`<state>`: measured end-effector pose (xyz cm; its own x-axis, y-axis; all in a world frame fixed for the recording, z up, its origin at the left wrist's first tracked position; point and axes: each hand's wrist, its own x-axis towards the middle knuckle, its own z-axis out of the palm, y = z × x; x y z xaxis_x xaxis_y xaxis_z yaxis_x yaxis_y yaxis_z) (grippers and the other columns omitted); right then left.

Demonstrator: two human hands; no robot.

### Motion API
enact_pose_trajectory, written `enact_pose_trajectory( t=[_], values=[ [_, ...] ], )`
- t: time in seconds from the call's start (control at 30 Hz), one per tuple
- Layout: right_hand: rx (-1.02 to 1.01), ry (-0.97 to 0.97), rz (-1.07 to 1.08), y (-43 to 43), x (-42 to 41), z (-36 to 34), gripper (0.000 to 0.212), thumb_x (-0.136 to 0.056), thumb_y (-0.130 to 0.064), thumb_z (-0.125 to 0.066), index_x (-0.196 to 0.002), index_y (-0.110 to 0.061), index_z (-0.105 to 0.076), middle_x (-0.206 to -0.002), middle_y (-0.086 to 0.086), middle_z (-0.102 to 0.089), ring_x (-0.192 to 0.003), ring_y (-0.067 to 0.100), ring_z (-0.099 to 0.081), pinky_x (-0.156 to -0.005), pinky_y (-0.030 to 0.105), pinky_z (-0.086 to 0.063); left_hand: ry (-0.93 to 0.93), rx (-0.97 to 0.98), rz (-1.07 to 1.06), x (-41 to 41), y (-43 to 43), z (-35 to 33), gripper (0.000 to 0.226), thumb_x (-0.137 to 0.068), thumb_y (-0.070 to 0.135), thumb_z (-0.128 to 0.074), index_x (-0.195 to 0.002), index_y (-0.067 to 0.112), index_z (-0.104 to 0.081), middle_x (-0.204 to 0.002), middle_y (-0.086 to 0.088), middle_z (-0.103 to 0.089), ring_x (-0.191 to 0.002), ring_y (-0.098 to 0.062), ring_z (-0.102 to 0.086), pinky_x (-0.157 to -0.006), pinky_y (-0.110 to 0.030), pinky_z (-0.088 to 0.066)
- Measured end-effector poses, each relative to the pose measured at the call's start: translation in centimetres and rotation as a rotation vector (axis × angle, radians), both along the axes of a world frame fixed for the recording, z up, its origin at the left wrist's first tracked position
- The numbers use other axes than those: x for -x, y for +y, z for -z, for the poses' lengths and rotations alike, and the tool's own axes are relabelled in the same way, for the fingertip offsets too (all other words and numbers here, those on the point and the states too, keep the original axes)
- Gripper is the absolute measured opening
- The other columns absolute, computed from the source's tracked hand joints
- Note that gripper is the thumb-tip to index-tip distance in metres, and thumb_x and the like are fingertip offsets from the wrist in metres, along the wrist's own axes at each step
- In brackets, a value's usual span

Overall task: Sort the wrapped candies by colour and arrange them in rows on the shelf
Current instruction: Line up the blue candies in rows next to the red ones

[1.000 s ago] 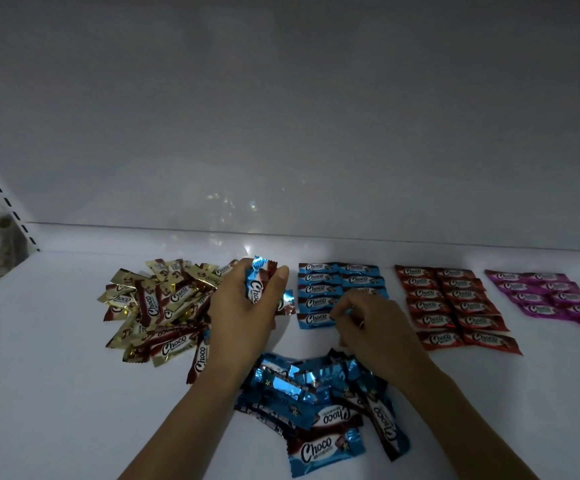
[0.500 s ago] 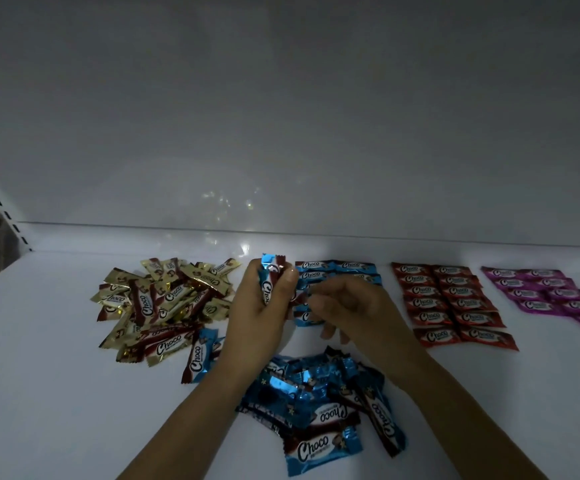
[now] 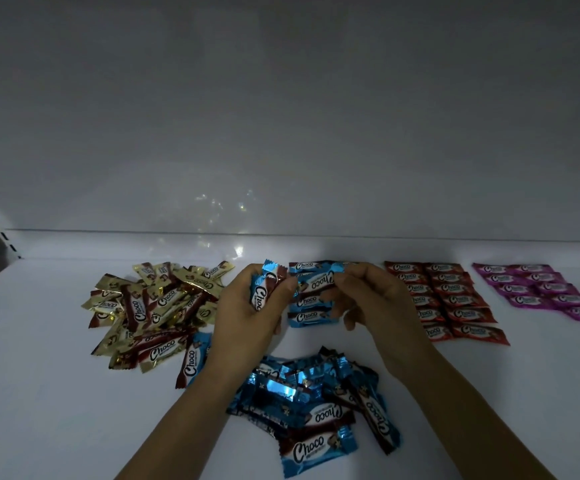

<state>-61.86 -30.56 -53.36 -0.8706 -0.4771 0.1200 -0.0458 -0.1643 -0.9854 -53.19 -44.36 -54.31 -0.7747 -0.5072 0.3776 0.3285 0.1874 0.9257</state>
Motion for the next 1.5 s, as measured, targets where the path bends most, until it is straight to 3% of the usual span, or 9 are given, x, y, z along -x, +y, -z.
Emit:
enact_pose_trajectory(
  t=[0.2, 0.3, 0.47, 0.7, 0.8, 1.23, 1.3, 1.4, 1.5],
  values=[
    [-0.038, -0.083, -0.057, -0.5, -0.3, 0.4, 0.006, -0.084, -0.013, -0.065, -0.084, -0.007, -0.065, -0.080, 0.007, -0.069, -0.071, 0.013, -0.065, -0.053, 0.022, -0.049, -0.076, 0.168, -0.006, 0.2, 0.1, 0.7, 0.008, -0.084, 0.011, -0.070, -0.082, 0.017, -0.065, -0.063, 0.011, -0.065, -0.046, 0.001, -0.053, -0.044, -0.015, -0.042],
    [-0.023, -0.097, 0.050, -0.4, 0.4, 0.5, 0.008, -0.090, -0.012, -0.060, -0.083, -0.013, -0.064, -0.088, 0.007, -0.070, -0.078, 0.013, -0.066, -0.066, 0.023, -0.053, -0.101, 0.458, -0.109, 0.3, -0.4, 1.4, 0.008, -0.088, 0.026, -0.068, -0.084, 0.026, -0.061, -0.063, 0.015, -0.063, -0.052, 0.001, -0.059, -0.046, -0.014, -0.043],
    [-0.576, 0.437, 0.158, 1.8, 2.7, 1.2, 0.025, -0.098, -0.018, -0.047, -0.120, -0.026, -0.056, -0.096, -0.007, -0.061, -0.085, 0.007, -0.059, -0.071, 0.016, -0.047, -0.266, 0.823, -0.324, 0.2, -1.1, 1.4, 0.016, -0.087, 0.032, -0.065, -0.095, 0.019, -0.065, -0.057, 0.013, -0.056, -0.044, -0.003, -0.047, -0.038, -0.017, -0.029],
    [-0.795, 0.502, 0.073, 2.2, 3.9, 2.1, 0.013, -0.095, -0.024, -0.053, -0.089, -0.033, -0.061, -0.095, -0.016, -0.061, -0.089, 0.006, -0.056, -0.083, 0.026, -0.043, -0.406, 1.053, -0.270, -0.1, -1.5, 2.1, 0.030, -0.086, 0.050, -0.062, -0.107, 0.030, -0.068, -0.080, 0.003, -0.072, -0.067, -0.016, -0.065, -0.051, -0.023, -0.043],
    [-0.955, 0.563, 0.129, 2.0, 3.5, 2.7, 0.015, -0.097, -0.030, -0.050, -0.089, -0.038, -0.060, -0.096, -0.016, -0.061, -0.091, 0.008, -0.056, -0.097, 0.039, -0.038, -0.460, 1.064, -0.229, 0.2, -1.4, 2.3, 0.031, -0.090, 0.049, -0.057, -0.114, 0.033, -0.065, -0.091, 0.001, -0.072, -0.081, -0.020, -0.067, -0.062, -0.026, -0.048],
    [-1.125, 0.814, 0.395, 1.9, 3.2, 3.5, 0.025, -0.089, -0.043, -0.056, -0.106, -0.026, -0.058, -0.106, -0.004, -0.058, -0.106, 0.017, -0.050, -0.090, 0.032, -0.028, -0.414, 1.017, -0.232, 0.0, -1.8, 2.5, 0.035, -0.087, 0.052, -0.058, -0.114, 0.029, -0.061, -0.088, 0.005, -0.072, -0.075, -0.016, -0.066, -0.059, -0.028, -0.051],
    [-0.978, 0.820, 0.405, 1.8, 3.0, 3.3, 0.022, -0.088, -0.040, -0.059, -0.102, -0.022, -0.060, -0.098, -0.004, -0.060, -0.096, 0.016, -0.054, -0.088, 0.033, -0.037, -0.373, 0.887, -0.181, -0.1, -1.7, 2.1, 0.038, -0.084, 0.054, -0.059, -0.114, 0.030, -0.057, -0.085, 0.009, -0.070, -0.069, -0.010, -0.065, -0.057, -0.030, -0.054],
    [-0.724, 0.683, 0.230, 1.3, 2.2, 2.4, 0.019, -0.088, -0.042, -0.060, -0.082, -0.024, -0.059, -0.072, -0.011, -0.057, -0.064, 0.002, -0.053, -0.061, 0.022, -0.042, -0.286, 0.640, -0.099, -0.2, -0.9, 1.3, 0.031, -0.087, 0.048, -0.056, -0.113, 0.035, -0.046, -0.072, 0.018, -0.061, -0.056, 0.002, -0.059, -0.048, -0.013, -0.043],
    [-0.897, 0.636, 0.031, 0.6, 1.2, 2.2, 0.031, -0.088, -0.052, -0.055, -0.066, -0.031, -0.046, -0.057, -0.012, -0.047, -0.051, 0.000, -0.044, -0.050, 0.016, -0.030, -0.252, 0.311, -0.012, -0.1, -0.6, 1.2, 0.012, -0.100, 0.017, -0.041, -0.110, 0.020, -0.048, -0.063, 0.012, -0.052, -0.049, 0.003, -0.051, -0.045, -0.010, -0.033]
  ],
)
